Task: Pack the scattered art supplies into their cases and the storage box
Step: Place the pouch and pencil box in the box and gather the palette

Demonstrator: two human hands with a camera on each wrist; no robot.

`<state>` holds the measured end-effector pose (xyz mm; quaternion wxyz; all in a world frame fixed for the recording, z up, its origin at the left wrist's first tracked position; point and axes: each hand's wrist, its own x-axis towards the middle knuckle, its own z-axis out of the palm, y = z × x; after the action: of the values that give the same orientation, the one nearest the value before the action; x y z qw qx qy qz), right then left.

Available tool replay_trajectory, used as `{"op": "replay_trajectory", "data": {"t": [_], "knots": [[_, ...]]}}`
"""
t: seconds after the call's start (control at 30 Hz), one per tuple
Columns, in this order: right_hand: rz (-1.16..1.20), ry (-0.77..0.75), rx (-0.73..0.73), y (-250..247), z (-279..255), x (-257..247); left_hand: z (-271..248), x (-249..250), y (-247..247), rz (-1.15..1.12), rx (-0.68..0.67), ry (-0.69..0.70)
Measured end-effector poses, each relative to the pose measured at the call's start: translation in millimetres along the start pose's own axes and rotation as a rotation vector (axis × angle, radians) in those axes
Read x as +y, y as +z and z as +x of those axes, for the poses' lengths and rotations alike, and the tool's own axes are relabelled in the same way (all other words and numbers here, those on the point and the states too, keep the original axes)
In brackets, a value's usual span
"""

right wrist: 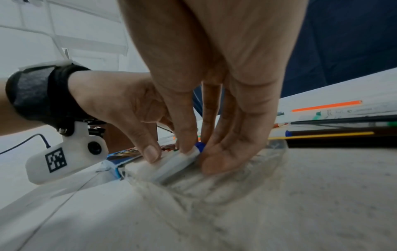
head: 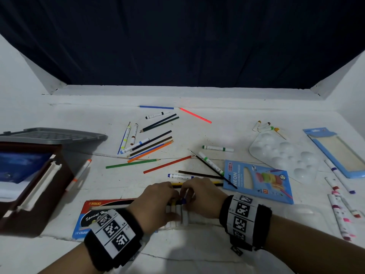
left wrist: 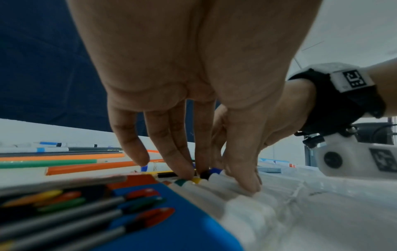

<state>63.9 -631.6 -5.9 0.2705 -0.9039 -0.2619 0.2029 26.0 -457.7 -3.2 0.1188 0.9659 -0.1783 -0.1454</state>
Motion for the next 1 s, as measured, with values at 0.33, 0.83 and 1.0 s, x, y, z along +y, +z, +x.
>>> {"op": "replay_trajectory", "data": {"t": [0.33,0.83,1.0], "knots": [[-0.073,-0.011,0.028,4,6,3,5,-3,0,0.122,0.006,-0.012],[-0.199,-0.012,-0.019,-4,3,1,9,16,-12,0.213,-0.103,-0.098],[-0.175,0.015,-0.017,-3,1,2,3,12,-10,0.169,-0.054,-0.097]]}}
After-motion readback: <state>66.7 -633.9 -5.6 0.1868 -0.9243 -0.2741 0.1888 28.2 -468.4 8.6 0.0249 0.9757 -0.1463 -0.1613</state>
